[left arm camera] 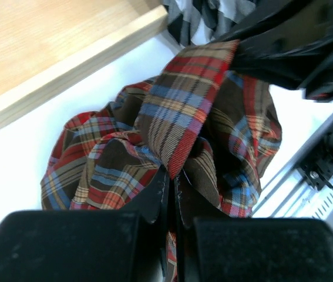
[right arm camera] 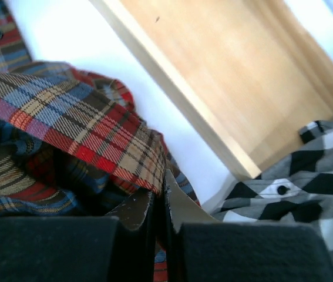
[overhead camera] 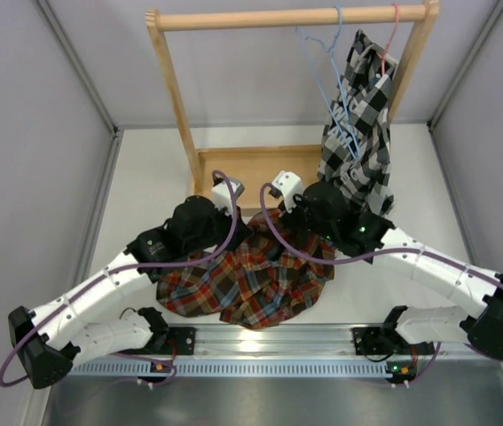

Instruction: Place the shirt on the hanger

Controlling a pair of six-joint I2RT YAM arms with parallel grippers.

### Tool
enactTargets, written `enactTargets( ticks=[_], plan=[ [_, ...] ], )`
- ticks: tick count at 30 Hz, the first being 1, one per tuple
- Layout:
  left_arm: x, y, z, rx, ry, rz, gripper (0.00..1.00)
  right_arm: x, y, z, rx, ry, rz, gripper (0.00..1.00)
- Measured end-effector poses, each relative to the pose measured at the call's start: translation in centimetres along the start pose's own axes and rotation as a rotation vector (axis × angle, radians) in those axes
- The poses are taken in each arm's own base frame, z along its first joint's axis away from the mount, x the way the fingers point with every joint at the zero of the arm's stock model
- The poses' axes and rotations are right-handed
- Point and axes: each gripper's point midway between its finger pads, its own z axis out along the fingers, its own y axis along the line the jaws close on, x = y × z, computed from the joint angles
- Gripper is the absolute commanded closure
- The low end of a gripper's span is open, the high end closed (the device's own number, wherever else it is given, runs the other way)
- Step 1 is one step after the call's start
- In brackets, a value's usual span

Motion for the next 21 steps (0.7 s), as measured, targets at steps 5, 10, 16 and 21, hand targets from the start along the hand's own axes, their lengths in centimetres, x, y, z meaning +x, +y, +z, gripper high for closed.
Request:
enactTargets(
  ticks=[5, 10, 16, 21],
  plan=[
    [-0.6, 1.0, 0.1, -0.058, -0.033, 0.012, 0.54, -1.5, -1.1, -1.4, 0.054, -0.056, 0.05, 1.0],
    [-0.5, 2.3, -0.1, -0.131, -0.03, 0.015, 0.26, -0.8, -2.0, -1.5, 0.098, 0.031, 0.1, 1.0],
    [-0.9, 1.4, -0.6, -0.167, -0.052, 0.052, 0.3, -0.3, -2.3, -0.9, 0.121, 0.122, 0.15, 1.0],
    [0.0, 1.3, -0.1, -0.195, -0.027, 0.075, 0.41, -0.3, -2.2, -0.7, 0.115, 0.152, 0.182, 1.0]
  ],
)
